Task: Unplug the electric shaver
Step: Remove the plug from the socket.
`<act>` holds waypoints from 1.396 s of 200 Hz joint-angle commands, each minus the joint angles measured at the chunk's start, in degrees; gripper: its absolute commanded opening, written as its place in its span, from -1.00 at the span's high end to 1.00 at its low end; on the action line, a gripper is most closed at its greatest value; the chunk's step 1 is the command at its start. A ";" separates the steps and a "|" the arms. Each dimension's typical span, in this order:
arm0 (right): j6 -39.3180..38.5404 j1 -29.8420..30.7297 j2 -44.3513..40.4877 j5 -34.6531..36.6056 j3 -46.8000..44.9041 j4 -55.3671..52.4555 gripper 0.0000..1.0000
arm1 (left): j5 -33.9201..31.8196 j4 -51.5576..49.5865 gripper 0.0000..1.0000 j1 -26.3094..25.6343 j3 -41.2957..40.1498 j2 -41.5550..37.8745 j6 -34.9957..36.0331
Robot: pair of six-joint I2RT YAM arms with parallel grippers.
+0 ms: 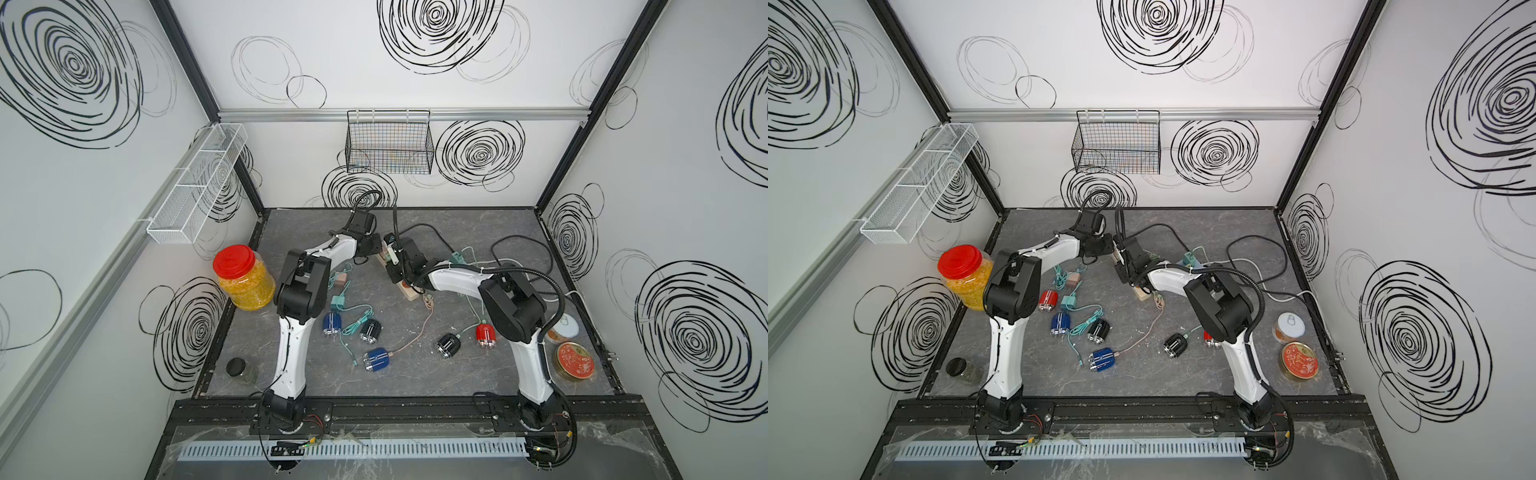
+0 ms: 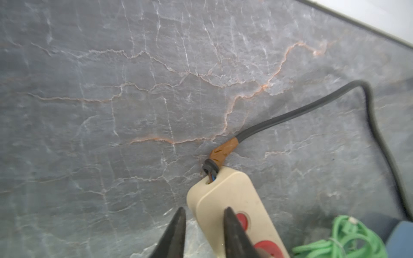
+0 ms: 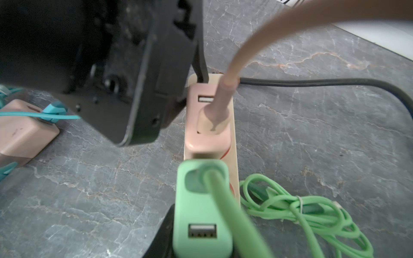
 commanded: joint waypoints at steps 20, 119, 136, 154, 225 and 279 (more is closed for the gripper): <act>-0.46 0.99 -1.23 -0.70 2.76 -2.24 0.76 | 0.66 -0.96 0.89 -0.39 -5.78 -0.96 0.71; -1.02 1.58 -1.10 -3.34 1.92 -1.56 0.76 | 5.68 2.93 0.90 -0.20 -2.98 0.68 0.75; -1.05 1.37 -1.04 -3.41 1.84 -1.56 0.76 | 6.82 6.65 0.90 -0.40 -5.35 -1.04 0.33; -1.05 1.27 -0.95 -3.64 2.07 -1.65 0.76 | 7.17 11.33 0.88 -0.63 -9.04 -3.27 -0.58; -1.23 1.18 -1.23 -3.99 1.21 -1.56 0.75 | -0.77 18.17 0.83 -0.24 -15.72 -9.32 -2.72; -1.32 1.14 -2.25 -5.31 -0.19 -0.63 0.76 | 2.52 18.04 0.84 0.67 -11.98 -7.05 -3.73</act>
